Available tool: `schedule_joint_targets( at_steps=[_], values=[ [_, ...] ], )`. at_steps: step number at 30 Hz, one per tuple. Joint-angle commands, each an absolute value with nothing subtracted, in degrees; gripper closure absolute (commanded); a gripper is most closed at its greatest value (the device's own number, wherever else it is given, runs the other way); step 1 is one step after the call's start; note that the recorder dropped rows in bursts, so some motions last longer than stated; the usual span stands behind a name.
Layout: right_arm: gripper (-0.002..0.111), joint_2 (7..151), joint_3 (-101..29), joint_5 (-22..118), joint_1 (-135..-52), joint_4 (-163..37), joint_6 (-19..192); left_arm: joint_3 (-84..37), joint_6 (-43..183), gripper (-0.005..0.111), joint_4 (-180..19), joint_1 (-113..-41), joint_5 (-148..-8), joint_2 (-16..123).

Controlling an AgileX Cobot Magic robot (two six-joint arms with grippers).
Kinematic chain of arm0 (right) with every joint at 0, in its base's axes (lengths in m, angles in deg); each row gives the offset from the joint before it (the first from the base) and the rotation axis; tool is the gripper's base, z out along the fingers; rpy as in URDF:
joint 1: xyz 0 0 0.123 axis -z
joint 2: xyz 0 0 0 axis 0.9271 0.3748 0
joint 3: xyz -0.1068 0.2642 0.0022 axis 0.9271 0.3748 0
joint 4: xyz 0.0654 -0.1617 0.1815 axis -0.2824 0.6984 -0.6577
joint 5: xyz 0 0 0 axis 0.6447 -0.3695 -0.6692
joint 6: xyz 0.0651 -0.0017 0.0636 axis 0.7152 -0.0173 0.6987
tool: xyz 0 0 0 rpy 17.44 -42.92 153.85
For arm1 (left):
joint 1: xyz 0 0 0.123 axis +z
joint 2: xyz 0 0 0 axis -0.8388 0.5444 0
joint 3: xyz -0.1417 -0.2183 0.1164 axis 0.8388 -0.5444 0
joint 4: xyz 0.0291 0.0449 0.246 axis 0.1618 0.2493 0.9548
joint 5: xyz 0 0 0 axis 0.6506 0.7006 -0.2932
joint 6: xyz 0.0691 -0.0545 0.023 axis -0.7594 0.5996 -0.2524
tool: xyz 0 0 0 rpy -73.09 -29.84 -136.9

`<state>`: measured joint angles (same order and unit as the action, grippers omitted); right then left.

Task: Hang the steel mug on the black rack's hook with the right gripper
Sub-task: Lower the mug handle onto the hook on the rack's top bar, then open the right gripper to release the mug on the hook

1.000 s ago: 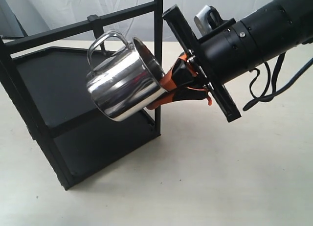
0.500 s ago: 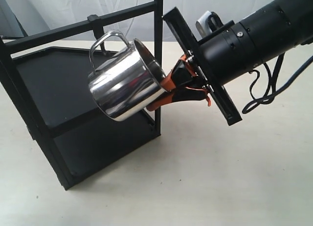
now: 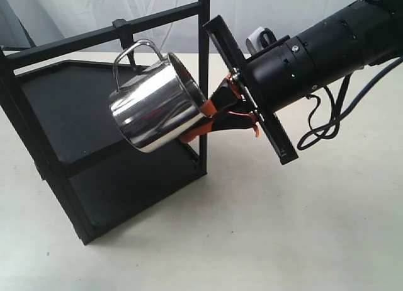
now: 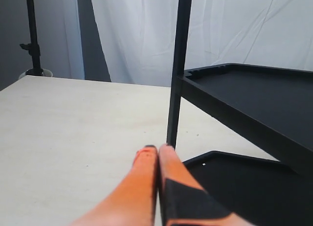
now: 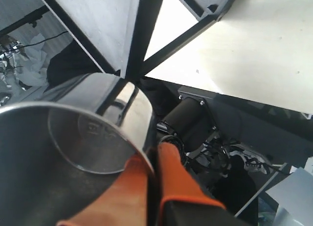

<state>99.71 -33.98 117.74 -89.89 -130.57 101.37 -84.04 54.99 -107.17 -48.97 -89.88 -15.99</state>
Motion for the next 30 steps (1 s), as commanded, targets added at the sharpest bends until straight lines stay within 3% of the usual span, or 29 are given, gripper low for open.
schedule_joint_targets(
  at_steps=[1, 26, 30],
  values=[
    [0.109, 100.6, -34.2, 117.6, -89.8, -133.4, 100.6, -84.0, 55.1, 0.105, -108.2, -48.0, -89.2, -16.3],
    [0.109, 102.6, -34.2, 117.6, -89.8, -123.5, 100.7, -84.0, 55.1, 0.105, -109.2, -47.2, -89.5, -16.3],
    [0.091, 102.6, -34.2, 117.6, -89.8, -123.3, 100.4, -84.0, 55.1, 0.105, -109.2, -47.2, -89.5, -16.3]
  ],
)
